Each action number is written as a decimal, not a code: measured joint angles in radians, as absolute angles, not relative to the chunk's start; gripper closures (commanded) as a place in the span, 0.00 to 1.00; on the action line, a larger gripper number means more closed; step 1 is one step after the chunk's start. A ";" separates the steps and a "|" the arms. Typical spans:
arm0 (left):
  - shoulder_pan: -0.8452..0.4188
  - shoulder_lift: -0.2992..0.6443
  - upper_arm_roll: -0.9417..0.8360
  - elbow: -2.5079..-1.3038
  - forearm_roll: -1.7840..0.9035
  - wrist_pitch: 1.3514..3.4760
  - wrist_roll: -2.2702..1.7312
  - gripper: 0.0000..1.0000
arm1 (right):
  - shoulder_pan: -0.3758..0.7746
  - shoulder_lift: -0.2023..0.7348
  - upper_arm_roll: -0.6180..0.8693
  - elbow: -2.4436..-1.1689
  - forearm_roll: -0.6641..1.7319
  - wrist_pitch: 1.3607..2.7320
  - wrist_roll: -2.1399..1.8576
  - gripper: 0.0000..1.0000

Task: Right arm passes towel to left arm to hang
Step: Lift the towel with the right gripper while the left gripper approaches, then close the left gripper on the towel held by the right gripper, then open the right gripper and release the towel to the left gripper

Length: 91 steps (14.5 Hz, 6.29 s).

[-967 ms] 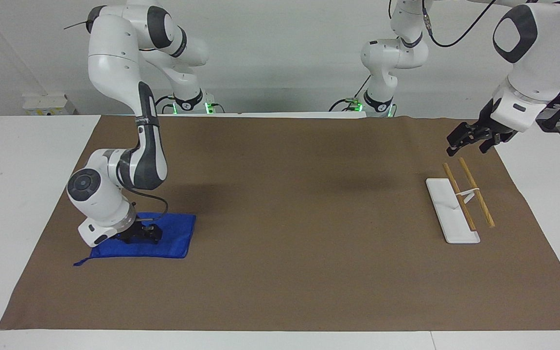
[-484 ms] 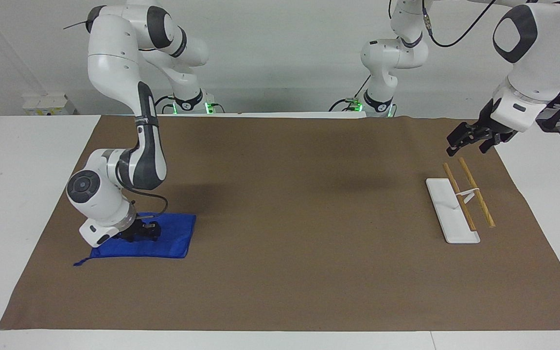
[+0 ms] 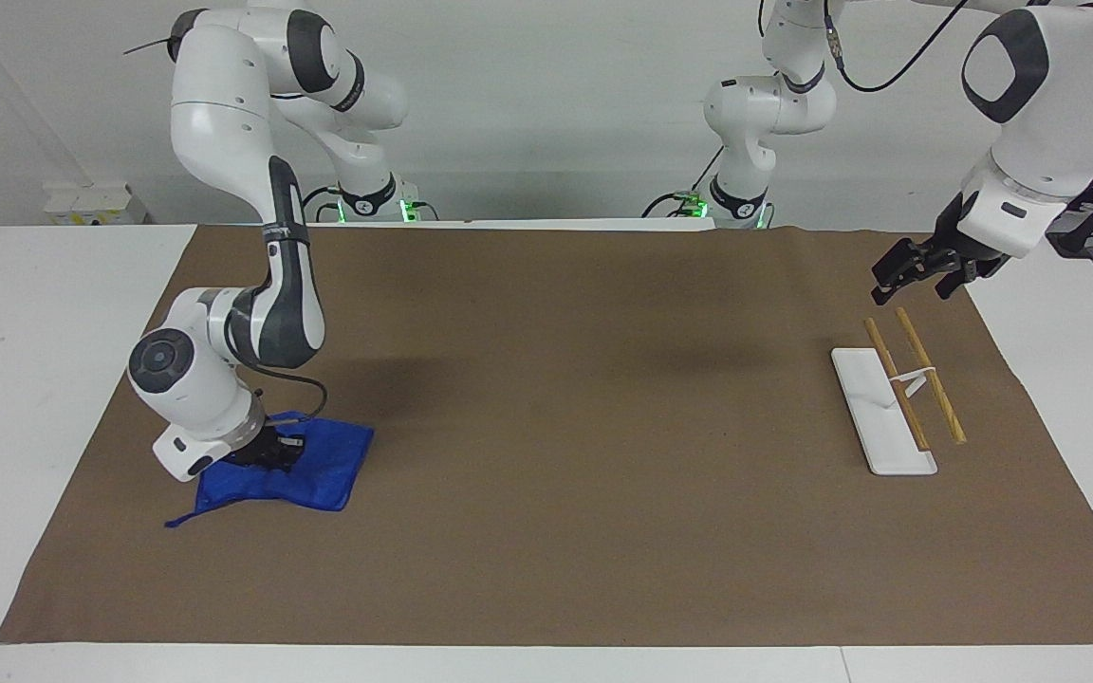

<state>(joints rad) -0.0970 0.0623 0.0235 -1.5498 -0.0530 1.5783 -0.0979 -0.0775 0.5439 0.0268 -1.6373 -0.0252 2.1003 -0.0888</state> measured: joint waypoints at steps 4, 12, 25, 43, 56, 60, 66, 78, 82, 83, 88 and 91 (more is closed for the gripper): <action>-0.097 0.062 0.024 -1.550 -0.053 1.578 -0.102 0.00 | -0.069 0.539 0.050 -1.511 0.075 1.920 -0.084 1.00; -0.097 0.062 0.024 -1.551 -0.056 1.613 -0.181 0.00 | -0.026 0.495 0.139 -1.393 0.365 1.770 0.304 1.00; -0.095 0.077 -0.033 -1.603 -0.348 1.908 -1.185 0.00 | 0.129 0.446 0.167 -1.458 0.994 1.983 0.761 1.00; -0.088 0.193 -0.241 -1.702 -0.415 2.200 -1.625 0.01 | 0.328 0.413 0.169 -1.561 1.275 2.304 0.894 1.00; -0.088 0.173 -0.257 -1.742 -0.415 2.070 -1.573 0.01 | 0.343 0.413 0.168 -1.561 1.276 2.322 0.895 1.00; -0.090 0.169 -0.260 -1.752 -0.415 2.173 -1.624 0.01 | 0.343 0.413 0.168 -1.561 1.276 2.322 0.895 0.99; -0.106 0.166 -0.283 -1.807 -0.416 2.207 -1.637 0.01 | 0.343 0.413 0.168 -1.561 1.276 2.322 0.895 0.99; -0.110 0.159 -0.290 -1.817 -0.416 2.211 -1.640 0.58 | 0.343 0.413 0.168 -1.561 1.276 2.322 0.895 0.99; -0.110 0.159 -0.289 -1.819 -0.416 2.211 -1.640 0.94 | 0.343 0.413 0.168 -1.561 1.276 2.322 0.895 0.99; -0.110 0.158 -0.288 -1.819 -0.416 2.211 -1.640 1.00 | 0.343 0.413 0.168 -1.561 1.276 2.322 0.895 0.99; -0.109 0.158 -0.284 -1.819 -0.416 2.211 -1.640 1.00 | 0.343 0.413 0.168 -1.561 1.276 2.322 0.895 0.98; -0.109 0.158 -0.283 -1.819 -0.416 2.211 -1.640 1.00 | 0.343 0.413 0.168 -1.561 1.276 2.322 0.895 0.67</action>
